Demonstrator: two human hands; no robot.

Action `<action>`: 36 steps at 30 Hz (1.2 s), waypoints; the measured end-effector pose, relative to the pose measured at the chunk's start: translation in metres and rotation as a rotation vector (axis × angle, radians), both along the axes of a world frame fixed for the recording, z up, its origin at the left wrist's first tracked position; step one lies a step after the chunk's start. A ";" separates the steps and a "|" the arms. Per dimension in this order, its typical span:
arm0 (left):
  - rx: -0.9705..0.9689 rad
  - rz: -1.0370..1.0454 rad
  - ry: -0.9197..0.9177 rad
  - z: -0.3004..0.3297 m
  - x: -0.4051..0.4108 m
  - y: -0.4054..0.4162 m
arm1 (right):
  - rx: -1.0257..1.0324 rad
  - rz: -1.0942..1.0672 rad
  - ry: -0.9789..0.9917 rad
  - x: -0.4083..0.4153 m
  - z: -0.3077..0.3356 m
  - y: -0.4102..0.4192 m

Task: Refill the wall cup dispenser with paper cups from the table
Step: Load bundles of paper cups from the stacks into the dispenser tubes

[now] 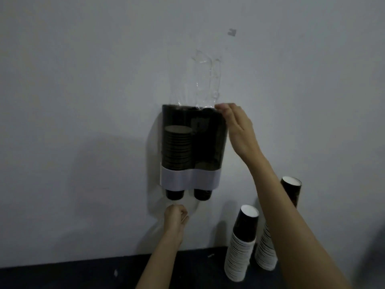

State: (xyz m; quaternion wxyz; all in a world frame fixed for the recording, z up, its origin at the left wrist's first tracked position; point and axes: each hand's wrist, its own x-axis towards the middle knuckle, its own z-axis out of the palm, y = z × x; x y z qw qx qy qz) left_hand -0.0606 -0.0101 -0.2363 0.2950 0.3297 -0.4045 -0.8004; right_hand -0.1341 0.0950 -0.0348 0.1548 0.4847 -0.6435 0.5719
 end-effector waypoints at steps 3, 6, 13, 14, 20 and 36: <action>-0.020 -0.109 -0.114 -0.020 -0.017 0.021 | -0.123 -0.086 -0.270 -0.022 -0.057 0.040; -0.083 -0.242 -0.243 -0.037 -0.036 0.046 | -0.063 -0.180 -0.463 -0.041 -0.120 0.074; -0.407 -0.583 -0.453 -0.098 -0.073 0.095 | 0.396 -0.268 -0.707 -0.066 -0.258 0.107; -0.445 -0.589 -0.469 -0.102 -0.076 0.098 | 0.413 -0.257 -0.692 -0.069 -0.270 0.103; -0.626 -0.506 -0.421 -0.116 -0.104 0.106 | 0.353 -0.210 -0.685 -0.082 -0.310 0.078; -0.672 -0.491 -0.411 -0.125 -0.105 0.097 | 0.320 -0.362 -0.671 -0.092 -0.321 0.074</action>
